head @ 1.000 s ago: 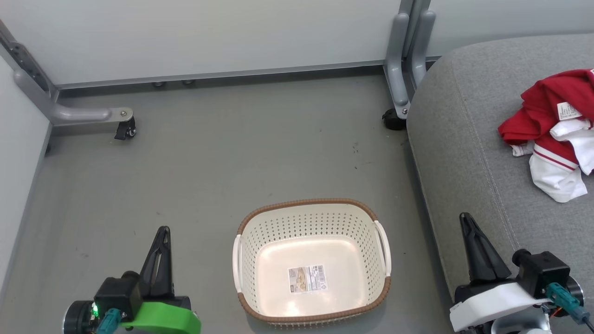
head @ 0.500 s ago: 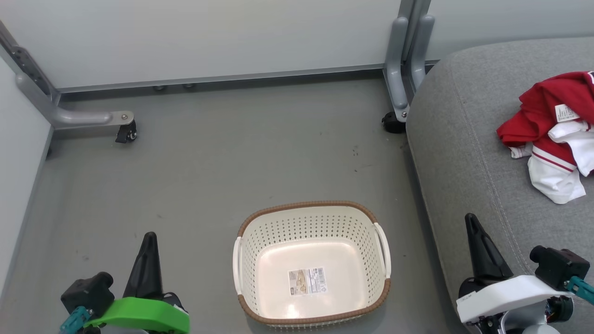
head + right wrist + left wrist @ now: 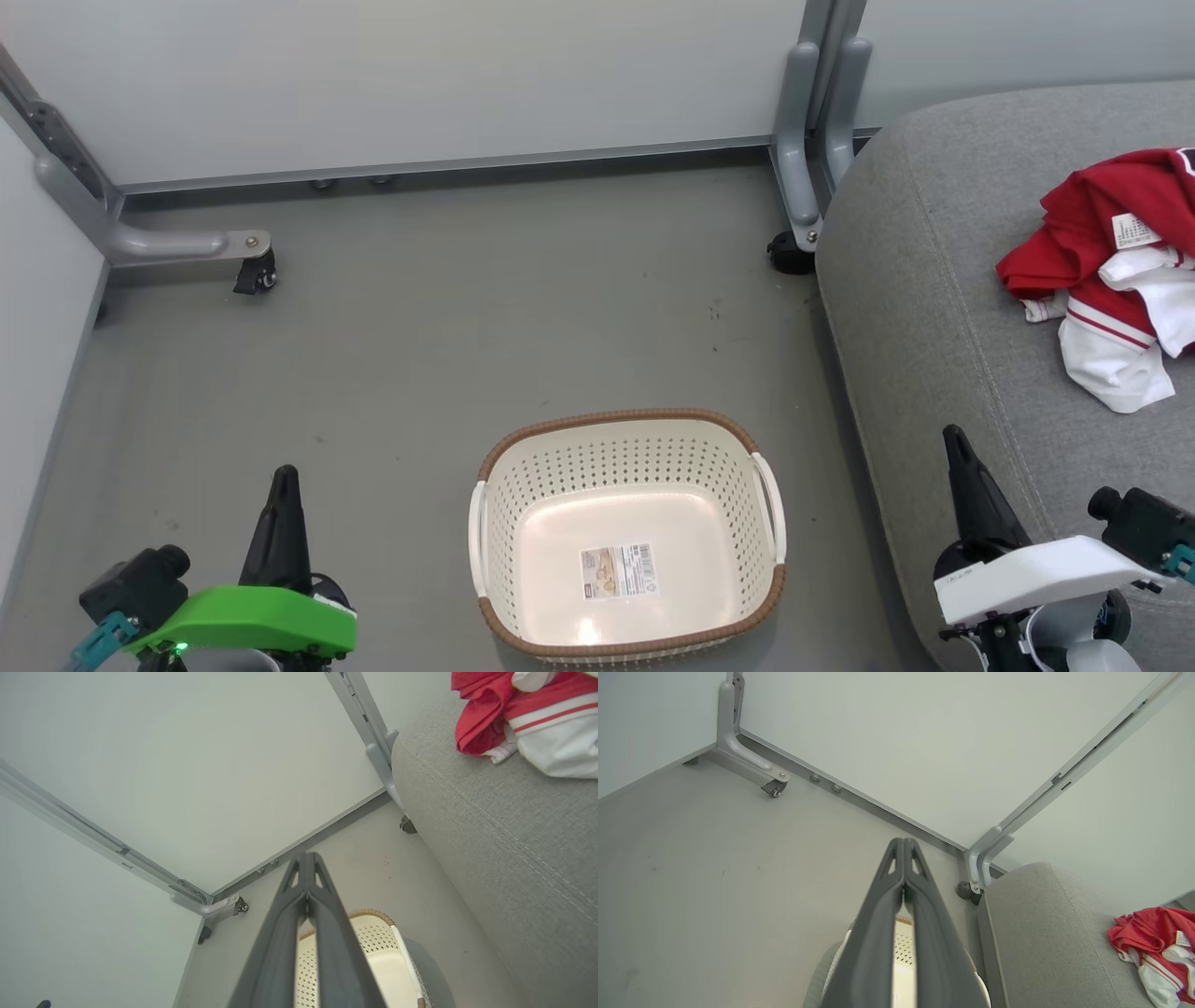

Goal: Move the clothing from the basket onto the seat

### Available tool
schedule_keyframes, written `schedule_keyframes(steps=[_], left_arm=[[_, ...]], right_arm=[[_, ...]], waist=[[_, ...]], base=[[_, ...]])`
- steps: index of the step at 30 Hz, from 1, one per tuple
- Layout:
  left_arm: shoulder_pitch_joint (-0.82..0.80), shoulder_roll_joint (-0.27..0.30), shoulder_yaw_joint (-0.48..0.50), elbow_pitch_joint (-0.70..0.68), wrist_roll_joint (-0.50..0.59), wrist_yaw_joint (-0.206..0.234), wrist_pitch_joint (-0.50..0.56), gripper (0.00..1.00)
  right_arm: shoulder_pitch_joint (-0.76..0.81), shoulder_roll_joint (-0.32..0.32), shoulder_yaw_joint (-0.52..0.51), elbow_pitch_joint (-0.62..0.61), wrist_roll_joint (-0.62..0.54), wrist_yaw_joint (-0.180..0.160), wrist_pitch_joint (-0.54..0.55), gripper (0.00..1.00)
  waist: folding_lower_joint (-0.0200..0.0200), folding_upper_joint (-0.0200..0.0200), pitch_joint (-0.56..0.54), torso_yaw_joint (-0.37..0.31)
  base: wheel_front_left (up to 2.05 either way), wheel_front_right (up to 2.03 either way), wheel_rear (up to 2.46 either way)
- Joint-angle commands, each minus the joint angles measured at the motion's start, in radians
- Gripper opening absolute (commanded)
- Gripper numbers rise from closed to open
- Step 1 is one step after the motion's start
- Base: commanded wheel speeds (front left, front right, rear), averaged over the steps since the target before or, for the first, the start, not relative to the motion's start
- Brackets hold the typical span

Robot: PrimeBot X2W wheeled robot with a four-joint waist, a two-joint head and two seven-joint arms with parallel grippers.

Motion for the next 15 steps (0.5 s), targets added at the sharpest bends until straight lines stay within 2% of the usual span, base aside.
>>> schedule_keyframes(steps=[1,15], left_arm=[[-0.027,-0.001,0.009,-0.011,-0.036,-0.008,0.008,0.00],[-0.043,-0.006,0.038,0.001,-0.220,-0.025,0.054,0.00]], right_arm=[[-0.025,-0.006,-0.004,-0.005,0.038,0.000,0.005,0.00],[-0.052,-0.012,-0.014,0.033,0.233,0.000,0.032,0.00]], waist=[[0.0000,0.0000,-0.001,0.000],[0.0000,0.0000,-0.011,-0.001]], base=[[0.00,0.00,0.00],[0.00,0.00,0.00]])
